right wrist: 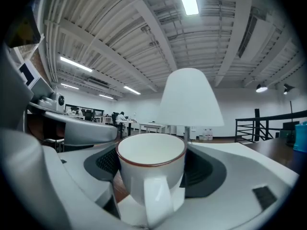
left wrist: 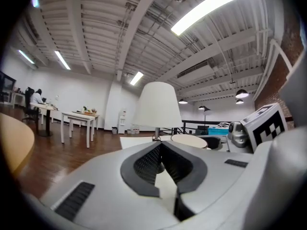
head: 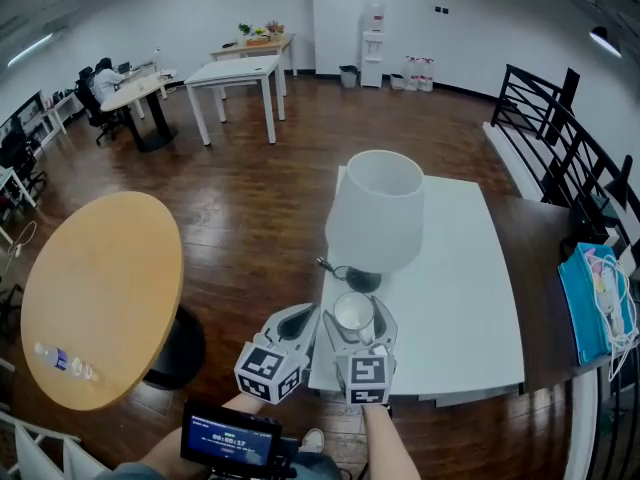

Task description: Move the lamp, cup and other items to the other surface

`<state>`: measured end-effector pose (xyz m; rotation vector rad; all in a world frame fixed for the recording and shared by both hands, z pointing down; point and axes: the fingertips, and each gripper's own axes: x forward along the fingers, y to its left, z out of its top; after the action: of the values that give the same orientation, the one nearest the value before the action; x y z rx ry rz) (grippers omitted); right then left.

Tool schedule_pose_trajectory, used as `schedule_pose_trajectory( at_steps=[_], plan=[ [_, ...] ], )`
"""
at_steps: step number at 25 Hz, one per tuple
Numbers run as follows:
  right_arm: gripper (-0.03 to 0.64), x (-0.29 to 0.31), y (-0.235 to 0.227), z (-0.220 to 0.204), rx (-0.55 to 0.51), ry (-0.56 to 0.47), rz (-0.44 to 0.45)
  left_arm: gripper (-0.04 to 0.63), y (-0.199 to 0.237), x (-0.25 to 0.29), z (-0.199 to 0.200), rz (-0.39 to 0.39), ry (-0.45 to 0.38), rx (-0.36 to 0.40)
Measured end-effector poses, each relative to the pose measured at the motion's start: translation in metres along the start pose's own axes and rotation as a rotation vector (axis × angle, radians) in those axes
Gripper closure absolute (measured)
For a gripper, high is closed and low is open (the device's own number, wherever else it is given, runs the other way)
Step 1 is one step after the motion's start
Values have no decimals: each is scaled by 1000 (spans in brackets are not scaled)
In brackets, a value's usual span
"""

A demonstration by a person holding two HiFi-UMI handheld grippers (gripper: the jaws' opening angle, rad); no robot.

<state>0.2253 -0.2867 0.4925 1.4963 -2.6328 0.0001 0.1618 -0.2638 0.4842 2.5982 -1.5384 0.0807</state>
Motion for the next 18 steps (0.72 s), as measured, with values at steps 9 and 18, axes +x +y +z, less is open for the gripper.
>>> schedule_pose_trajectory(
  at_steps=[9,18],
  plan=[
    [221,43,137,41,-22,-29,272,589,100,-114,18,298,-24,-29],
    [221,79,287,45,-51,-42,534,589,189,-224,3,550,-45,-62]
  ],
)
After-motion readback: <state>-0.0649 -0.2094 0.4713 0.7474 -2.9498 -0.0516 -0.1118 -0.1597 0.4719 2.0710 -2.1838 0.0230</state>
